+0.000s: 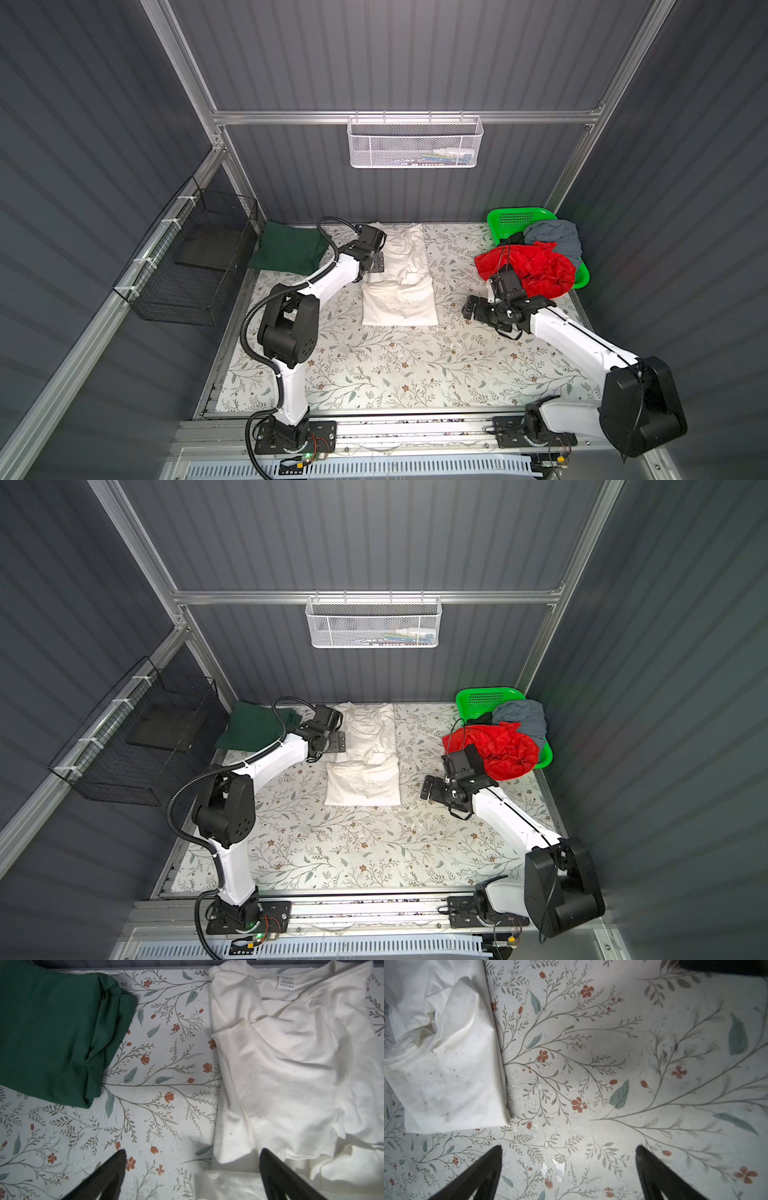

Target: Fold and stack the t-shirts

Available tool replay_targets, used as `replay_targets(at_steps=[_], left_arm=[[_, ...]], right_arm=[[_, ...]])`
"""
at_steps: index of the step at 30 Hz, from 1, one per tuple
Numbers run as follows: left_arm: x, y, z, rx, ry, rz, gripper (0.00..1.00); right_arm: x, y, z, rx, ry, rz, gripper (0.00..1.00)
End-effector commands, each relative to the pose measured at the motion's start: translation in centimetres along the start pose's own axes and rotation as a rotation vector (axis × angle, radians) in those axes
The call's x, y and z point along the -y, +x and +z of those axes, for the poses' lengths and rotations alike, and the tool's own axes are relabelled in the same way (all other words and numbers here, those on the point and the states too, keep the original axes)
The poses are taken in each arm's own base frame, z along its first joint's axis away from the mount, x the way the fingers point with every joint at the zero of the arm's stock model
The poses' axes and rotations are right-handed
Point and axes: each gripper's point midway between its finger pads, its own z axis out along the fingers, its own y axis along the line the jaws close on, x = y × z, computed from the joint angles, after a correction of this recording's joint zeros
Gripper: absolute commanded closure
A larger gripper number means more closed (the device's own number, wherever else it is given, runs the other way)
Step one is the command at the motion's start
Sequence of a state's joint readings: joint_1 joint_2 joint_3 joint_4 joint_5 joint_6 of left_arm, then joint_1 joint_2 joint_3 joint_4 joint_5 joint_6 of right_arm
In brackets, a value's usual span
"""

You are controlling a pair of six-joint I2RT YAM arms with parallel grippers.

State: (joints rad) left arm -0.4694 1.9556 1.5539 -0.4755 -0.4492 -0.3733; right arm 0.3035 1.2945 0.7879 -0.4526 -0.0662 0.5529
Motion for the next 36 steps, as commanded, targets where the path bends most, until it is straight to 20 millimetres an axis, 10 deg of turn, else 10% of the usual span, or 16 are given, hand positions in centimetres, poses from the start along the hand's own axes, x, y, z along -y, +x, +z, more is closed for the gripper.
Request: replay_targets(at_steps=[1, 20, 36], left_arm=[[-1.2, -0.1, -0.2, 0.014, -0.04, -0.012, 0.0], [-3.8, 4.1, -3.6, -0.021, 0.069, -0.1, 0.0], [10.0, 9.0, -3.5, -0.2, 0.585, -0.093, 0.24]], right_arm=[[-0.6, -1.0, -0.1, 0.047, -0.035, 0.039, 0.01], [-4.5, 3.8, 2.6, -0.094, -0.222, 0.153, 0.01], [-2.8, 5.0, 3.0, -0.105, -0.156, 0.227, 0.01]])
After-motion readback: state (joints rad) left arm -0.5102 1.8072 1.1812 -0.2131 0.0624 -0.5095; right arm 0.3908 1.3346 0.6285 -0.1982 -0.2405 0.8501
